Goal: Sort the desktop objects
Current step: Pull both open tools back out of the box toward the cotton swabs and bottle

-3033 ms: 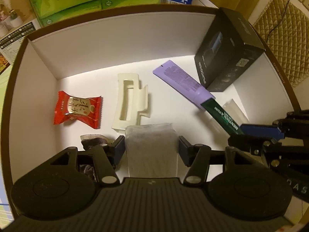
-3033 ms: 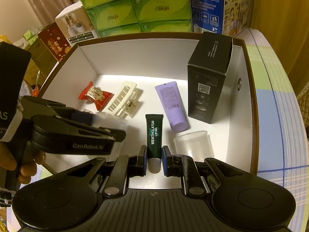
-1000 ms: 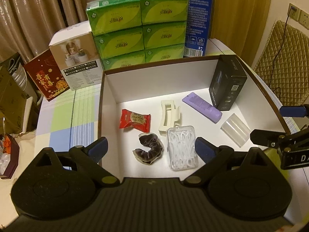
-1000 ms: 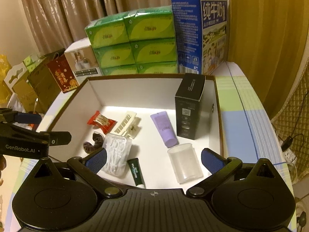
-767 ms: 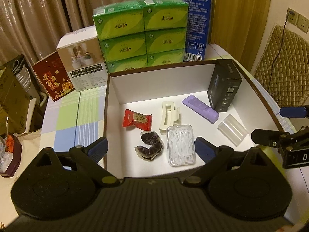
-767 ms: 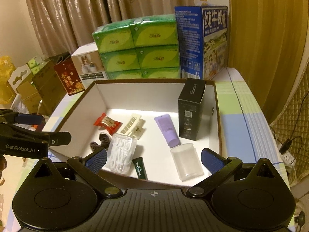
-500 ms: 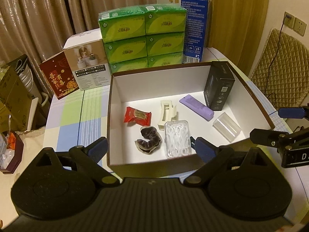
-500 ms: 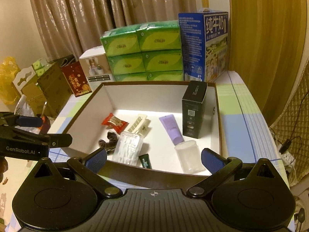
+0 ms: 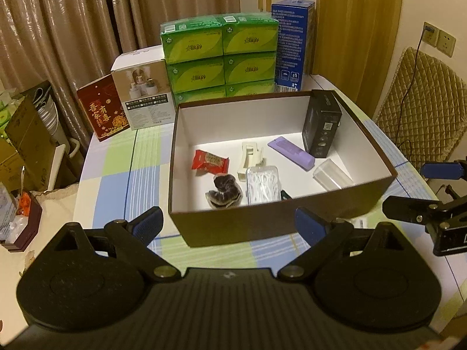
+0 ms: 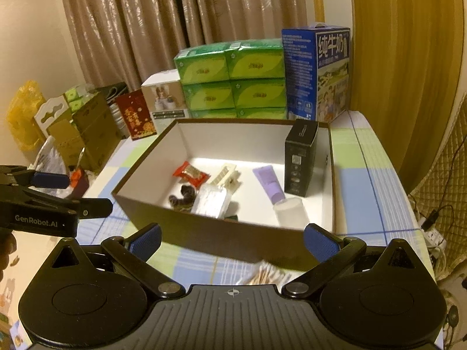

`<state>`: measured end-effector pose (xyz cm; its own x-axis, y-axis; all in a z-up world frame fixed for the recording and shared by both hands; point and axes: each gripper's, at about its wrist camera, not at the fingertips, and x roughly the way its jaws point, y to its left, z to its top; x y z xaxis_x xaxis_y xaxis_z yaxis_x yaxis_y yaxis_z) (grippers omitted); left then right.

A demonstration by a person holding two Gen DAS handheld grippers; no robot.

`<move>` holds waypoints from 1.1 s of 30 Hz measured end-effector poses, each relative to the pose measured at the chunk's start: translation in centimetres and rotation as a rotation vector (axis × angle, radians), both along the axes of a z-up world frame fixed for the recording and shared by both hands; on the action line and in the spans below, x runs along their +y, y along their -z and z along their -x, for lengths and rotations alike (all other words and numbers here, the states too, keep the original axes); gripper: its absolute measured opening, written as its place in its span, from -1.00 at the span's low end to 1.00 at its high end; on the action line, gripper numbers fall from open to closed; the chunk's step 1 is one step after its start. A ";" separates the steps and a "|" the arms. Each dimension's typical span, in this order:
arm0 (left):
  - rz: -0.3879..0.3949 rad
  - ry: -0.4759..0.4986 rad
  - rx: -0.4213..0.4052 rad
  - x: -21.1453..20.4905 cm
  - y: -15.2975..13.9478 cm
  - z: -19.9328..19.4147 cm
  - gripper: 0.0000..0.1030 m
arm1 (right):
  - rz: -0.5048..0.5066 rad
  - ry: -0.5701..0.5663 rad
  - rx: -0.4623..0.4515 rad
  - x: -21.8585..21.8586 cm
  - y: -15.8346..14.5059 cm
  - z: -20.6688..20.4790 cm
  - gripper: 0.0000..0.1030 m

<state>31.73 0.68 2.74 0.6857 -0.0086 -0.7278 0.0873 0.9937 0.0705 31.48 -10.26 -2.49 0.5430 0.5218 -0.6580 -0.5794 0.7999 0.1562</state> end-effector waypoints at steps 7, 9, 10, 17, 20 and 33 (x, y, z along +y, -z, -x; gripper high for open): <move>0.009 0.003 0.024 0.0 0.6 2.7 0.84 | 0.003 0.001 0.026 -1.2 0.5 1.7 0.96; 0.005 0.003 0.033 -0.1 0.9 3.4 0.84 | 0.011 -0.002 0.029 -1.4 0.6 2.1 0.96; 0.005 0.002 0.039 -0.1 1.0 3.7 0.84 | 0.015 -0.004 0.033 -1.5 0.7 2.3 0.96; 0.012 -0.002 0.077 -0.3 2.0 5.2 0.84 | 0.039 -0.016 0.073 -2.0 1.9 3.5 0.96; 0.012 0.000 0.090 -0.4 2.4 5.6 0.84 | 0.043 -0.017 0.088 -2.2 2.4 4.0 0.96; 0.014 0.043 0.159 -1.9 4.3 5.9 0.84 | 0.071 -0.028 0.152 -2.7 4.2 5.1 0.96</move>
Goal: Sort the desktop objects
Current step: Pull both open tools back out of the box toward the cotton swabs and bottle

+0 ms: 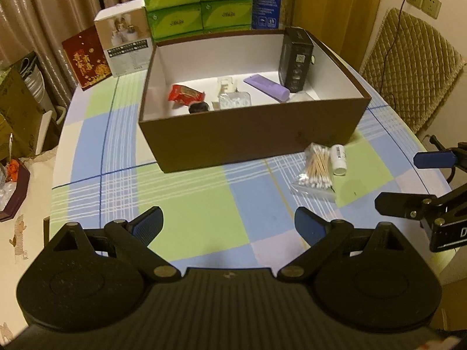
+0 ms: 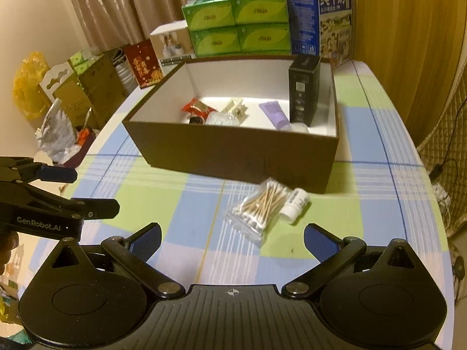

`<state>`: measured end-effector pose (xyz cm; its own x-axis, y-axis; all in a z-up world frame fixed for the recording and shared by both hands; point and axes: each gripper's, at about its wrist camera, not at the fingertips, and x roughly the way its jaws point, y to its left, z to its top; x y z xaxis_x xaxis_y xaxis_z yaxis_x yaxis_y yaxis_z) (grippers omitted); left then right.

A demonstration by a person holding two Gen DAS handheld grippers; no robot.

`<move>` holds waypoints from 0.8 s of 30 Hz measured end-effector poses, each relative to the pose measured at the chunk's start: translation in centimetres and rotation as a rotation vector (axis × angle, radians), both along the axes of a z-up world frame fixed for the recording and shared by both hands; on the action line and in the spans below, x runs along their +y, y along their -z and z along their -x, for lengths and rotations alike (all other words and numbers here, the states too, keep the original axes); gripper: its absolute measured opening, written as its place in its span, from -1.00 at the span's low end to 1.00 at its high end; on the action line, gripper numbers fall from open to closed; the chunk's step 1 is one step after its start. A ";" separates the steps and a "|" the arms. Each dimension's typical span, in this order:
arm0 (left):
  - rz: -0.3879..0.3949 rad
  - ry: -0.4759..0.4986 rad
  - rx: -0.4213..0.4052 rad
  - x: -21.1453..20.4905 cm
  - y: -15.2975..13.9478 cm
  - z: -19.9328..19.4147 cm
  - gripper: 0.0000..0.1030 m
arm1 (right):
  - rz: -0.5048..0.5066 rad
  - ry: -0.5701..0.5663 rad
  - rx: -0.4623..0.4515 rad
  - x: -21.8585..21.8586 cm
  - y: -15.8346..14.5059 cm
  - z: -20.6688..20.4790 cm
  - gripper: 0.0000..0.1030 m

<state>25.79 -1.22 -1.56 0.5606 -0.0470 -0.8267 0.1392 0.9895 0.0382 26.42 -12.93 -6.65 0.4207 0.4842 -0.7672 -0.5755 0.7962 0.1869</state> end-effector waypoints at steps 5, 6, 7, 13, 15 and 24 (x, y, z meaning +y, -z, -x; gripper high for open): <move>0.002 0.022 0.023 -0.8 1.0 -0.3 0.84 | 0.019 0.010 0.029 -0.7 0.9 0.2 0.96; 0.003 0.029 0.026 -1.0 1.2 -0.3 0.84 | 0.023 0.017 0.036 -0.9 1.2 0.2 0.96; 0.004 0.038 0.030 -1.2 1.4 -0.4 0.84 | 0.028 0.026 0.043 -1.2 1.4 0.2 0.96; 0.014 0.099 0.049 -2.9 2.7 -1.0 0.83 | 0.062 0.108 0.065 -2.8 2.7 -0.4 0.96; 0.018 0.120 0.052 -3.5 3.1 -1.3 0.82 | 0.063 0.139 0.073 -3.4 3.0 -0.7 0.96; 0.029 0.225 0.043 -6.5 5.4 -3.2 0.78 | 0.045 0.290 0.105 -6.2 5.2 -2.6 0.96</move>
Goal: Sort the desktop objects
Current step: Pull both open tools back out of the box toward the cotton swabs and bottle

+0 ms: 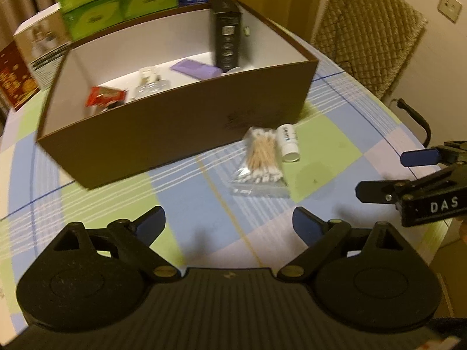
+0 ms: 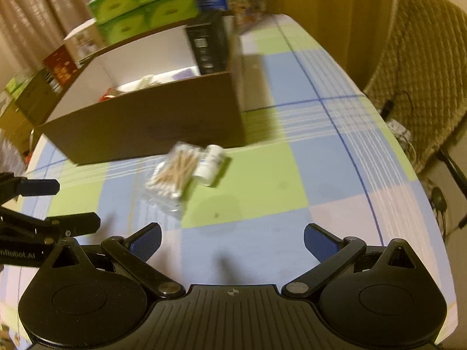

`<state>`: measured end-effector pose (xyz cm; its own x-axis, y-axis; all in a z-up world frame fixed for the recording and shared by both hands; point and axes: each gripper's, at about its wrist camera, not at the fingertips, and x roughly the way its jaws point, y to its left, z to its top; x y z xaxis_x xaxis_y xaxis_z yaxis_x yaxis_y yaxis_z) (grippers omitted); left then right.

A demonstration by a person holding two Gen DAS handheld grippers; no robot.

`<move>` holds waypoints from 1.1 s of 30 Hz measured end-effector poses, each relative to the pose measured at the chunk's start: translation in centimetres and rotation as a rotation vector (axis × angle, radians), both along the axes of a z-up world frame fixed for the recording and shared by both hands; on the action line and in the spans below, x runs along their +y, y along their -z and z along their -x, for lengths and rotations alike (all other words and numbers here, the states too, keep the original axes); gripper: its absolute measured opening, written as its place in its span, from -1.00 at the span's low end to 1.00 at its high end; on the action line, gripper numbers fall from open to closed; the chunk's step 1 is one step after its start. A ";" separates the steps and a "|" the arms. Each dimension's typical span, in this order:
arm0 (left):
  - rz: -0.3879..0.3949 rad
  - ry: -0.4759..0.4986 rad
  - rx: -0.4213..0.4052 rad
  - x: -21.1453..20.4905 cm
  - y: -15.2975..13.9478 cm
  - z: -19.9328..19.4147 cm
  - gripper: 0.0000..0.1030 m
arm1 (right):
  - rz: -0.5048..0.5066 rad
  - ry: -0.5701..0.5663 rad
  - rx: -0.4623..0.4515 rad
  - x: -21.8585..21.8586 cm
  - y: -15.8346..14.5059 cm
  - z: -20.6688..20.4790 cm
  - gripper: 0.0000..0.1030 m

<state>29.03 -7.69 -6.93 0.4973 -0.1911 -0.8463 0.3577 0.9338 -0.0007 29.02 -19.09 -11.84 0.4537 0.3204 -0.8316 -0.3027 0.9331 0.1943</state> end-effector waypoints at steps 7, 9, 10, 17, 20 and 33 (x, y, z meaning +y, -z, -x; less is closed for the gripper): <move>-0.007 0.061 -0.004 -1.8 2.1 -1.7 0.78 | -0.011 0.055 0.009 -1.1 1.2 -1.0 0.96; -0.008 0.068 0.001 -2.2 2.8 -2.2 0.78 | -0.005 0.062 0.007 -1.2 1.5 -1.3 0.96; -0.008 0.069 0.003 -2.3 3.0 -2.3 0.77 | -0.005 0.064 0.003 -1.2 1.6 -1.4 0.96; -0.004 0.092 -0.004 -3.1 4.2 -3.7 0.73 | -0.002 0.079 0.003 -1.6 2.7 -2.4 0.96; -0.002 0.106 -0.010 -3.8 4.7 -4.4 0.70 | 0.006 0.091 0.005 -1.7 3.3 -2.9 0.96; -0.052 0.160 0.016 -5.9 7.0 -7.6 0.42 | 0.003 0.140 -0.004 -2.1 4.4 -5.2 0.95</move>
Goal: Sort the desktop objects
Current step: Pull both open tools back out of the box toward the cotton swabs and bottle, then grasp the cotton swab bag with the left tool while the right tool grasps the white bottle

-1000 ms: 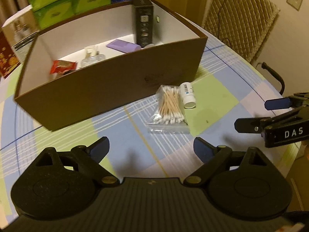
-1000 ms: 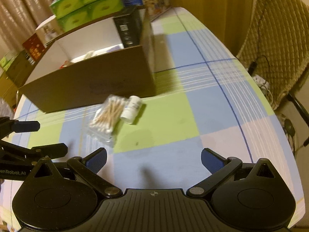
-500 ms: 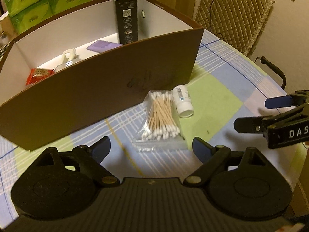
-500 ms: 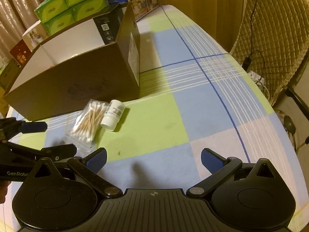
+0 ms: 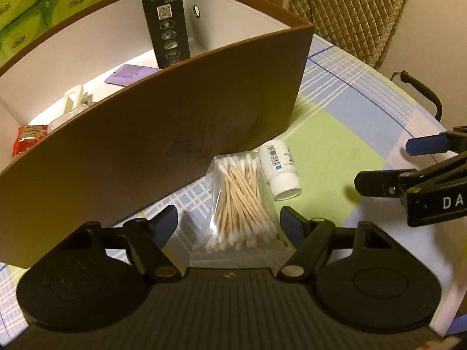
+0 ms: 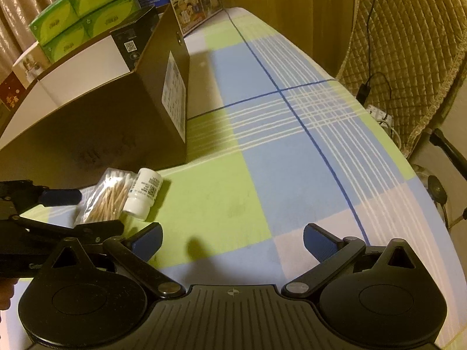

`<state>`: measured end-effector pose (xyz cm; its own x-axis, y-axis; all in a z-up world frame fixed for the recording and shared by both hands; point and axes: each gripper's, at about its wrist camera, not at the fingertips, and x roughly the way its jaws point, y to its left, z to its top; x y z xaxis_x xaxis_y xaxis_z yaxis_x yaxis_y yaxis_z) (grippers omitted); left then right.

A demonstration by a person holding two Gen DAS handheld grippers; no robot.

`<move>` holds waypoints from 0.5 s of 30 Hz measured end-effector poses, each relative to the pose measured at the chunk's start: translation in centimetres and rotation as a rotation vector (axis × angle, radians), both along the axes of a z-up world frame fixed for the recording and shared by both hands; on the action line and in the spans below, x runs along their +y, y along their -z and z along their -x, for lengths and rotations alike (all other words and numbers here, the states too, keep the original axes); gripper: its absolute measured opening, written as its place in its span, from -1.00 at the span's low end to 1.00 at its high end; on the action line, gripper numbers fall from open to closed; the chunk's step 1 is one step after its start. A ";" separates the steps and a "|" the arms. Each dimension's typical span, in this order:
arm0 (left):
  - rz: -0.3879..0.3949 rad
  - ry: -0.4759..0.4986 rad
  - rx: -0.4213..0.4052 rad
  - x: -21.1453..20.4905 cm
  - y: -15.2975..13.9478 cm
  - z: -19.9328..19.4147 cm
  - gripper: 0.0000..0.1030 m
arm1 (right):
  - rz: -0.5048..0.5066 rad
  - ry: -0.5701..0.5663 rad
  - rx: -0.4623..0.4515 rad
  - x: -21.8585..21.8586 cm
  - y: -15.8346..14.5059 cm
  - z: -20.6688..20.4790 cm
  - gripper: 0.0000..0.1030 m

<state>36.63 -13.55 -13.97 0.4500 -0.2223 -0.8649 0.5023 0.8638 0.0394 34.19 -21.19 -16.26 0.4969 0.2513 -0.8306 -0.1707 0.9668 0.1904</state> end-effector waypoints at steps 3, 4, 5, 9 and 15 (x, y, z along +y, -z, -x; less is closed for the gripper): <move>0.015 -0.005 0.011 0.2 0.3 -0.5 0.24 | -0.009 -0.004 0.002 0.0 0.1 -0.3 0.95; 0.018 -0.004 0.014 0.1 0.3 -0.6 0.16 | -0.010 -0.004 0.003 0.1 0.1 -0.4 0.95; 0.021 -0.002 0.017 0.2 0.4 -0.7 0.09 | -0.012 -0.006 0.003 0.1 0.1 -0.4 0.95; 0.036 0.005 0.025 0.6 0.5 -0.6 -0.25 | -0.019 -0.018 0.003 0.5 0.1 -0.7 0.95; 0.037 -0.044 0.011 2.8 0.5 0.1 -0.37 | -0.028 -0.069 -0.005 1.9 0.0 -1.0 0.95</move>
